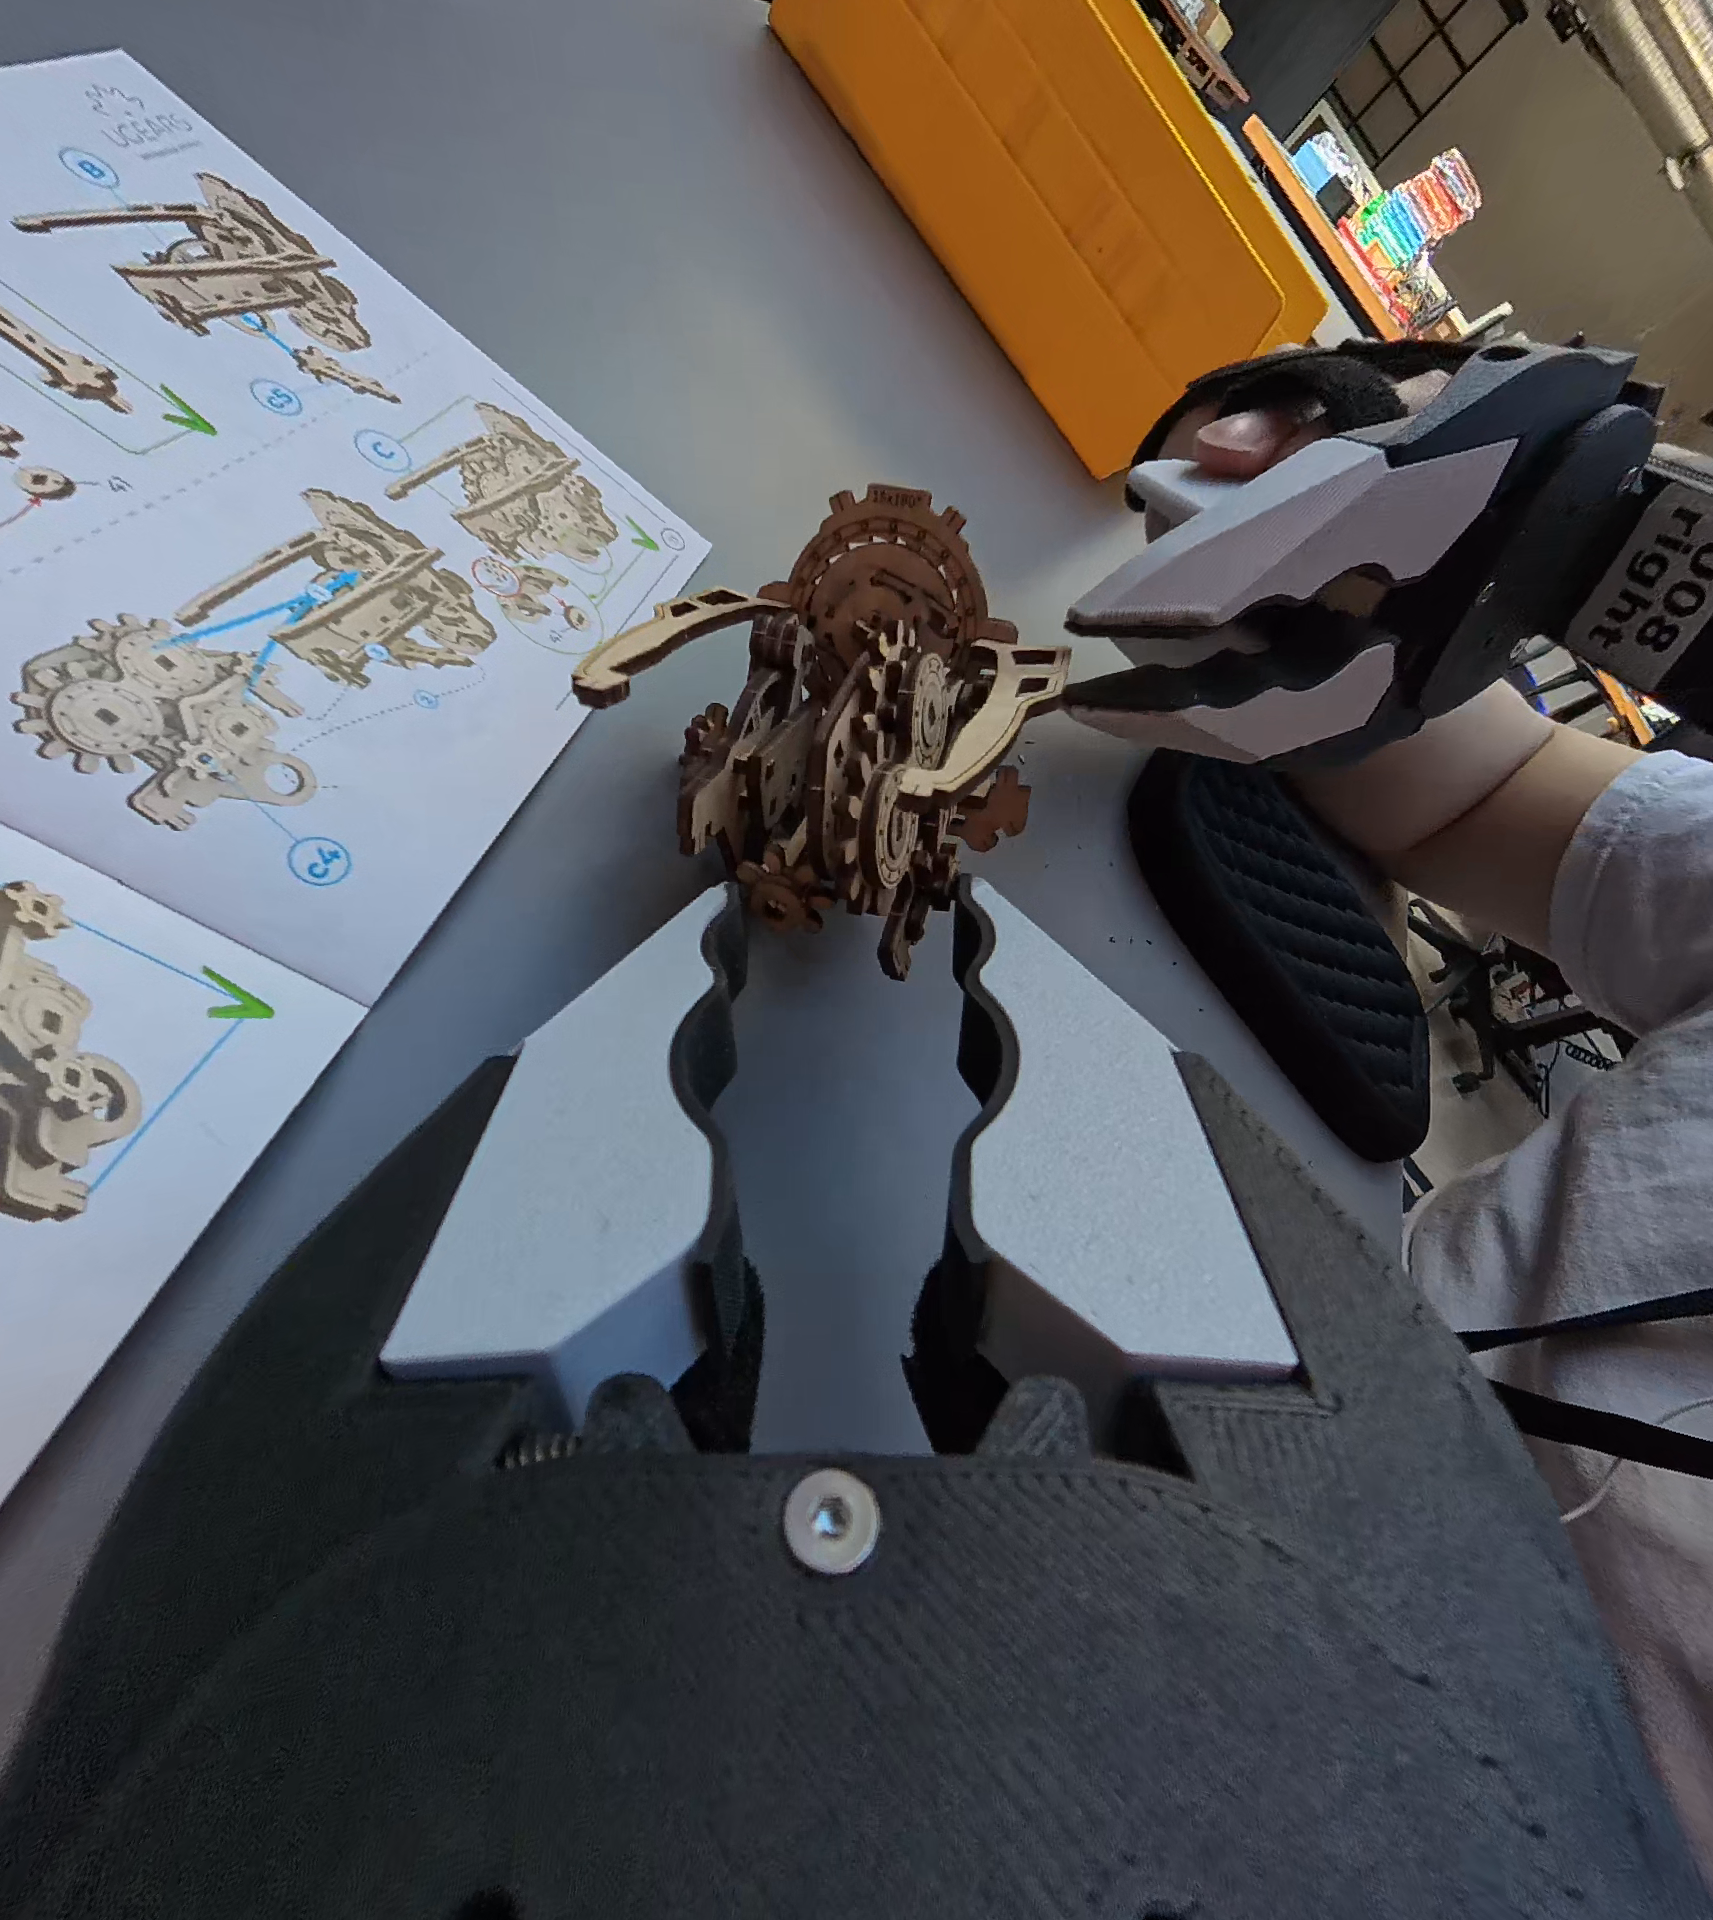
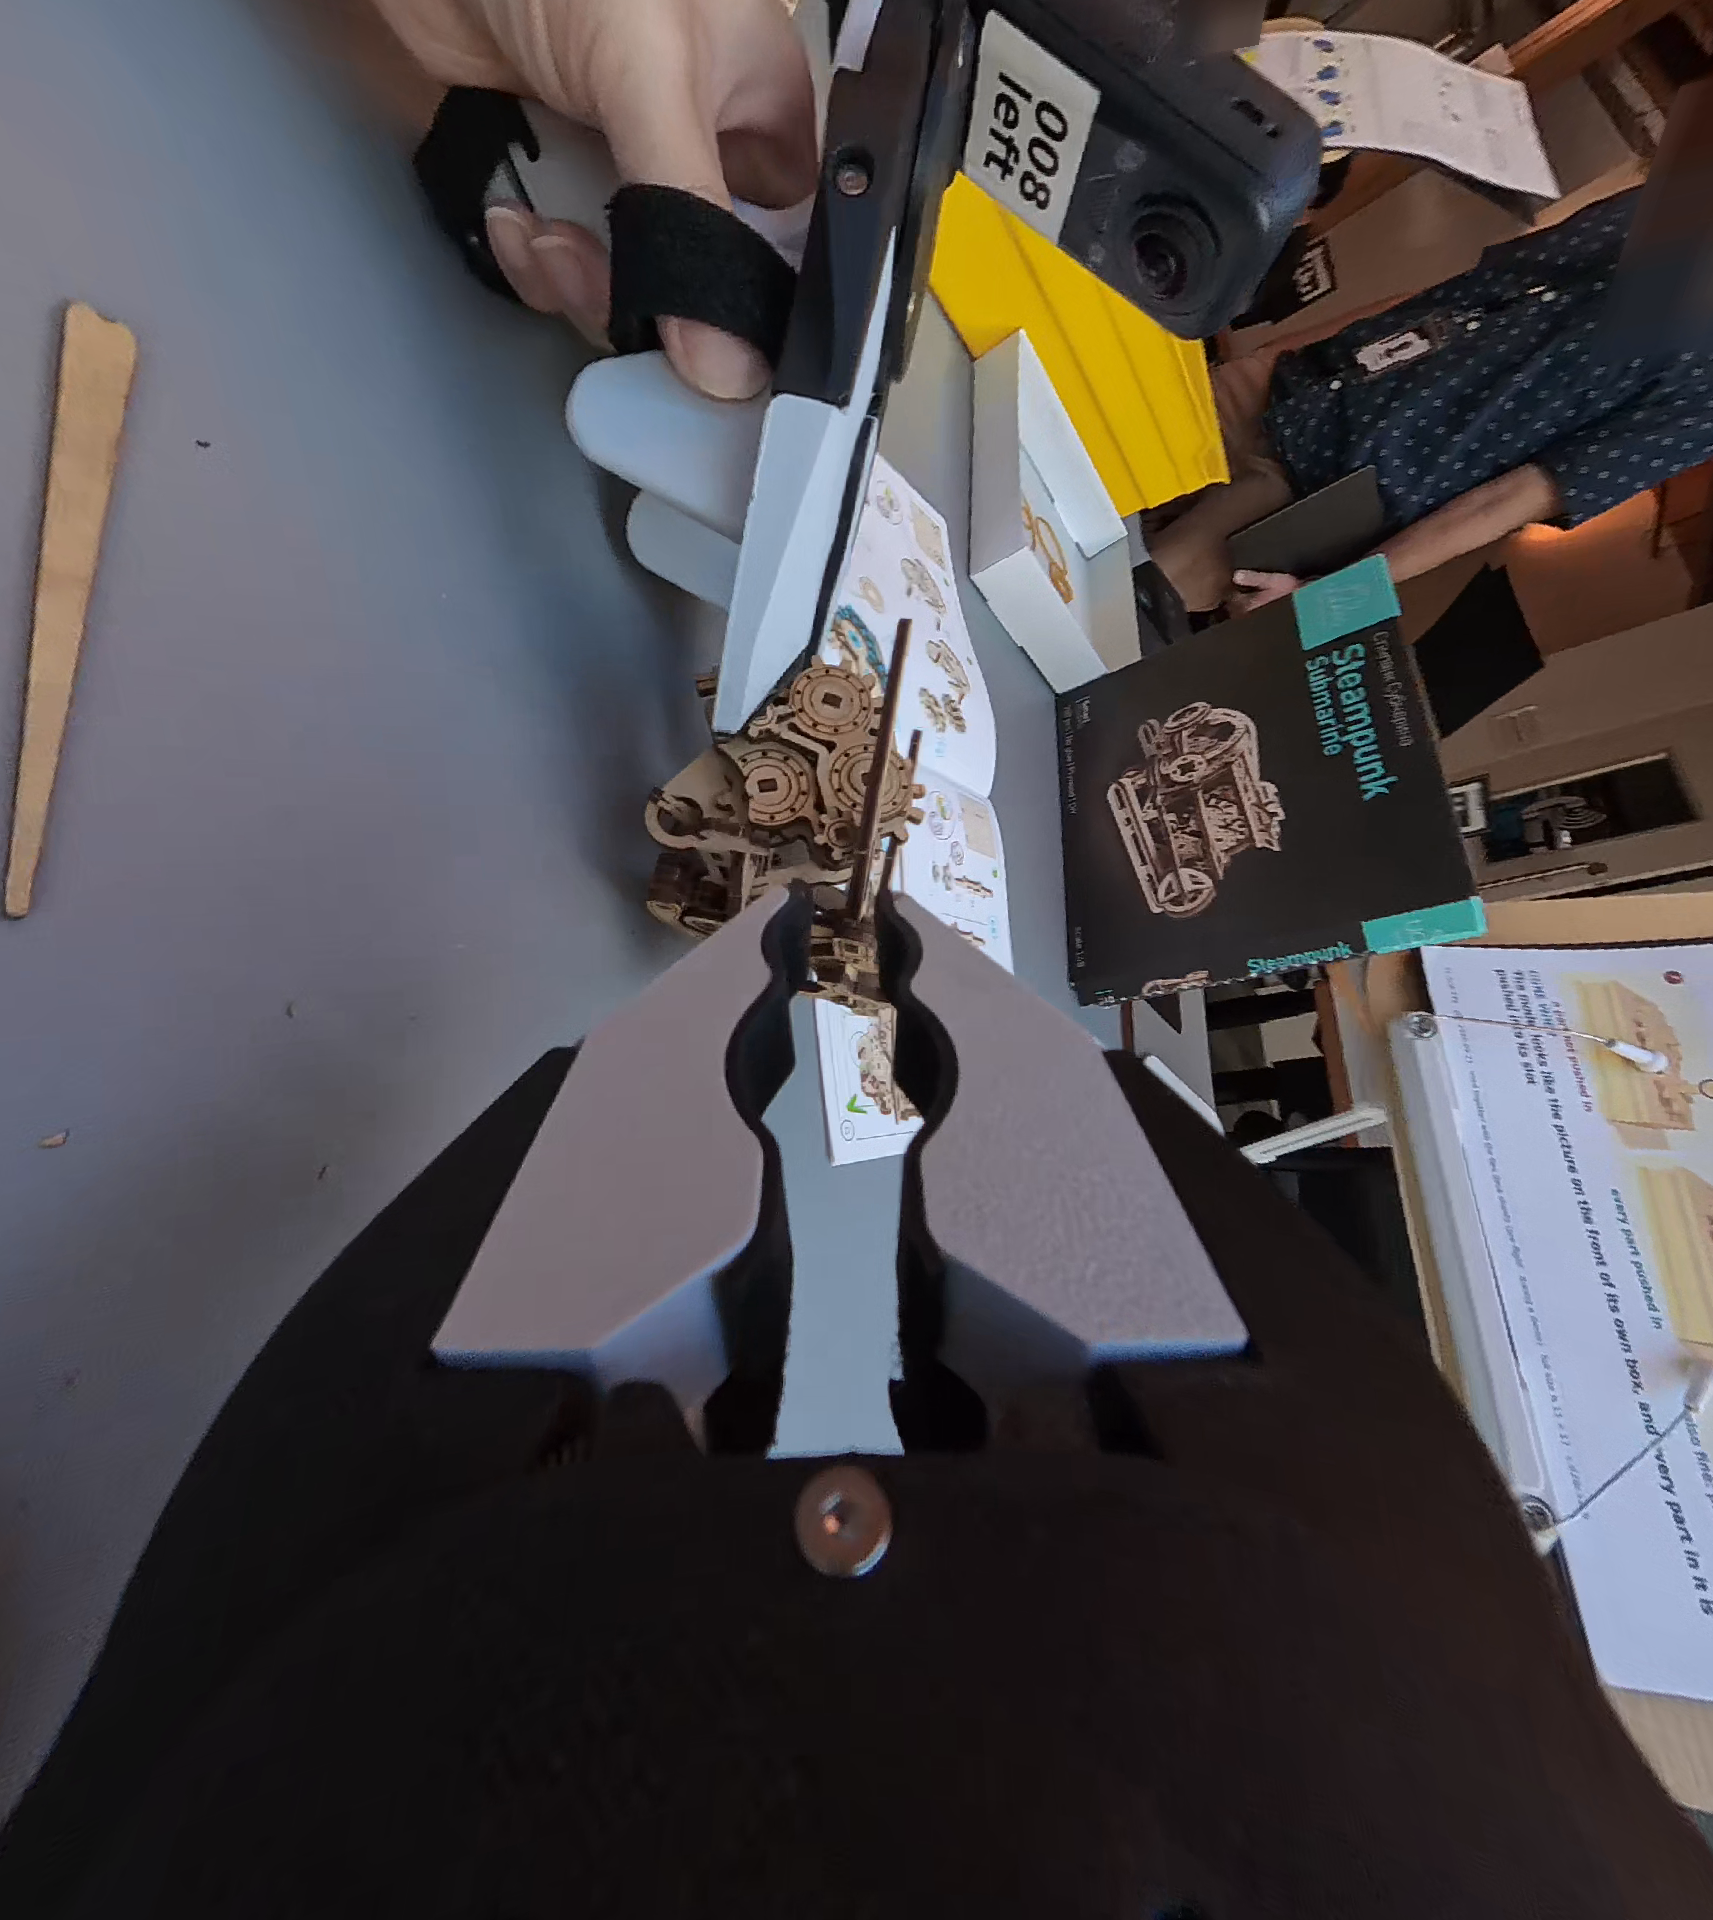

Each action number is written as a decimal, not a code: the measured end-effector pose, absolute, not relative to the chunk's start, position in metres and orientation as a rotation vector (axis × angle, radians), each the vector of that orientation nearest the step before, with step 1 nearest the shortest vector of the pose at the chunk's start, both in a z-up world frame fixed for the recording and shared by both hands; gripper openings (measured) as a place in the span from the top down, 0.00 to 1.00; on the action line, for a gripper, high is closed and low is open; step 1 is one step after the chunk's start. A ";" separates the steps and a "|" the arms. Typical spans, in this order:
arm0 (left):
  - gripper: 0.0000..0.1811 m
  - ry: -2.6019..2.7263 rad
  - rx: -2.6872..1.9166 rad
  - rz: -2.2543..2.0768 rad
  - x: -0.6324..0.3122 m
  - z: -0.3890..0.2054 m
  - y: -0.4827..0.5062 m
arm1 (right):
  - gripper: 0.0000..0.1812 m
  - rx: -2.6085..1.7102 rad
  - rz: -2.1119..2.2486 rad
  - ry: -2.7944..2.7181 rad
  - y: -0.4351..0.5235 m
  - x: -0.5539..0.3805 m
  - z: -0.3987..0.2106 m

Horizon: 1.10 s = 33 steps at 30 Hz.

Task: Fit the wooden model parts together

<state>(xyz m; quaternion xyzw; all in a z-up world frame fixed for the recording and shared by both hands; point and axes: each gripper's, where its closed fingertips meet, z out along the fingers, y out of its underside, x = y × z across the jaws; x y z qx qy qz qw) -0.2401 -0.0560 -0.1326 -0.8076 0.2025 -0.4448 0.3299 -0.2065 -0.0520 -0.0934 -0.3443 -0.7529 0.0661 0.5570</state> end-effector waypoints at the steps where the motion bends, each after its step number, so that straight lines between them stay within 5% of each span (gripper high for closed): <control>1: 0.79 0.526 -2.113 -1.166 -0.240 -0.133 -0.056 | 0.95 -0.800 0.143 -1.739 -0.051 -0.208 -0.090; 33: 0.81 0.457 -2.112 -1.197 -0.239 -0.130 -0.049 | 0.99 -1.031 0.343 -1.662 -0.035 -0.216 -0.092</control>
